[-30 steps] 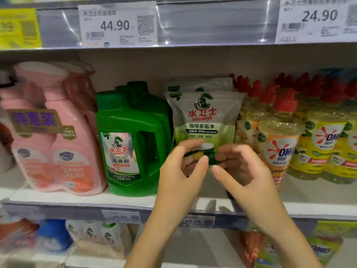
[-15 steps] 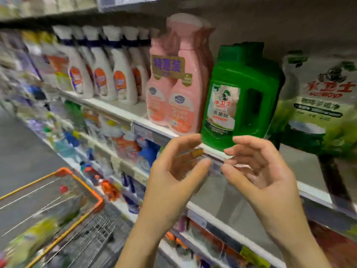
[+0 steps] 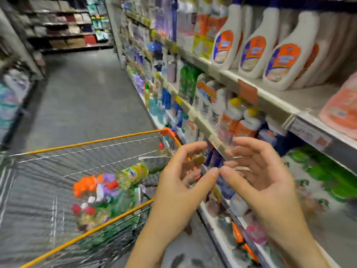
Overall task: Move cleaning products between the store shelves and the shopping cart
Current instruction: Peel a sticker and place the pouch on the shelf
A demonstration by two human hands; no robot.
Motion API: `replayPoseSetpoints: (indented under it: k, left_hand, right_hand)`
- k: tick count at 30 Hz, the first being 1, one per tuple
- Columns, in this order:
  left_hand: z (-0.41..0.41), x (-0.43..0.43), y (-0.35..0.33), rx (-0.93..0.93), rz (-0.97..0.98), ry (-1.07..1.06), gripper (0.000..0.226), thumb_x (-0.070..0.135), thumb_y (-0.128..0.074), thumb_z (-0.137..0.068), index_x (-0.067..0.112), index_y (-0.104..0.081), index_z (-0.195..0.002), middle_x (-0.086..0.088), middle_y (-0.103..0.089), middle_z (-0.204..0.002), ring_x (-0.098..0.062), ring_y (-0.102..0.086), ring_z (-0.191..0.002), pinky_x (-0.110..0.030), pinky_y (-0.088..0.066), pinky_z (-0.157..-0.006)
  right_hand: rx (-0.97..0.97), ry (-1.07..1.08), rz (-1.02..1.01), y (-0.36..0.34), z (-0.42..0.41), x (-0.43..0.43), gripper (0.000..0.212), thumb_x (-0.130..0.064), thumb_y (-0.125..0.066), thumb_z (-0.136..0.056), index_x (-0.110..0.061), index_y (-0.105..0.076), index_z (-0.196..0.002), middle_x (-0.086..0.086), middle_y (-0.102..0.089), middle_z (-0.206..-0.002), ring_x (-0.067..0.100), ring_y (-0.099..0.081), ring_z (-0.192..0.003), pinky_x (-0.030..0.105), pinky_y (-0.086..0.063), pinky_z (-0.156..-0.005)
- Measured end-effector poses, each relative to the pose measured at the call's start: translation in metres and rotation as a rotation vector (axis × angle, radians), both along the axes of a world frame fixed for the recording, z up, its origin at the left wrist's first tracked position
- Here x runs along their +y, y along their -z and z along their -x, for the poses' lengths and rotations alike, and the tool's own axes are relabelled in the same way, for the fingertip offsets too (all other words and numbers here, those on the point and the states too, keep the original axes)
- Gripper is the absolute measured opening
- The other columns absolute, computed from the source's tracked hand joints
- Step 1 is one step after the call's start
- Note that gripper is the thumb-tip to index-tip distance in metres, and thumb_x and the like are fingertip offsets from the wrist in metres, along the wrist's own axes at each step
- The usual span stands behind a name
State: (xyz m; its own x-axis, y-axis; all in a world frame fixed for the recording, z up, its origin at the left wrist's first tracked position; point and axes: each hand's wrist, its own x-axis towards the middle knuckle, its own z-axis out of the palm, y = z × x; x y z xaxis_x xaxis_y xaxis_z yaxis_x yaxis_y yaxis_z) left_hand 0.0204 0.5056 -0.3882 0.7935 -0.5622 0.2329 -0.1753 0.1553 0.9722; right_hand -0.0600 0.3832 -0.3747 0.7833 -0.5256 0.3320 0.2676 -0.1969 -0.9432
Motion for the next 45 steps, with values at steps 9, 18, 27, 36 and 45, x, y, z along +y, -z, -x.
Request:
replayPoseSetpoints:
  k: [9, 18, 27, 36, 45]
  left_hand:
    - [-0.129, 0.089, 0.051, 0.12, -0.062, -0.234, 0.045, 0.04, -0.069, -0.065, 0.036, -0.06, -0.109, 0.024, -0.064, -0.113, -0.002, -0.06, -0.111, -0.027, -0.048, -0.097]
    - [-0.198, 0.106, 0.112, 0.243, -0.201, -0.395, 0.045, 0.034, -0.072, -0.073, 0.046, -0.054, -0.113, 0.033, -0.056, -0.119, 0.0, -0.058, -0.112, -0.026, -0.047, -0.095]
    - [-0.263, 0.079, 0.177, 0.41, -0.306, -0.471, 0.065, 0.03, -0.076, -0.076, 0.047, -0.04, -0.127, 0.019, -0.05, -0.132, 0.001, -0.053, -0.121, -0.02, -0.044, -0.098]
    - [-0.302, 0.057, 0.196, 0.396, -0.491, -0.416, 0.07, 0.033, -0.078, -0.077, 0.04, -0.04, -0.135, 0.027, -0.049, -0.13, 0.012, -0.046, -0.121, -0.003, -0.037, -0.092]
    - [-0.293, 0.073, 0.198, 0.454, -0.506, -0.478, 0.063, 0.027, -0.074, -0.081, 0.038, -0.043, -0.134, 0.033, -0.048, -0.126, 0.015, -0.045, -0.119, -0.012, -0.04, -0.101]
  right_hand:
    - [0.119, -0.106, -0.134, 0.05, -0.146, 0.063, 0.04, -0.021, -0.077, -0.07, -0.024, -0.062, -0.107, 0.005, -0.067, -0.097, 0.011, -0.063, -0.078, 0.023, -0.05, -0.07]
    - [0.384, -0.116, -0.24, 0.11, -0.236, 0.063, 0.034, -0.022, -0.075, -0.075, -0.019, -0.064, -0.107, 0.012, -0.07, -0.097, 0.024, -0.065, -0.085, 0.033, -0.057, -0.077]
    - [0.884, -0.178, -0.553, 0.223, -0.348, 0.028, 0.019, -0.031, -0.061, -0.093, -0.013, -0.063, -0.095, 0.004, -0.064, -0.081, 0.017, -0.061, -0.069, 0.031, -0.05, -0.064]
    - [1.34, -0.08, -0.871, 0.364, -0.446, -0.006, 0.041, -0.052, -0.046, -0.097, -0.013, -0.05, -0.086, 0.006, -0.056, -0.083, 0.02, -0.054, -0.062, 0.034, -0.048, -0.06]
    - [1.103, 0.102, -1.073, 0.399, -0.469, -0.006, 0.015, -0.02, -0.043, -0.104, -0.012, -0.055, -0.098, 0.003, -0.055, -0.088, 0.014, -0.054, -0.091, 0.033, -0.045, -0.092]
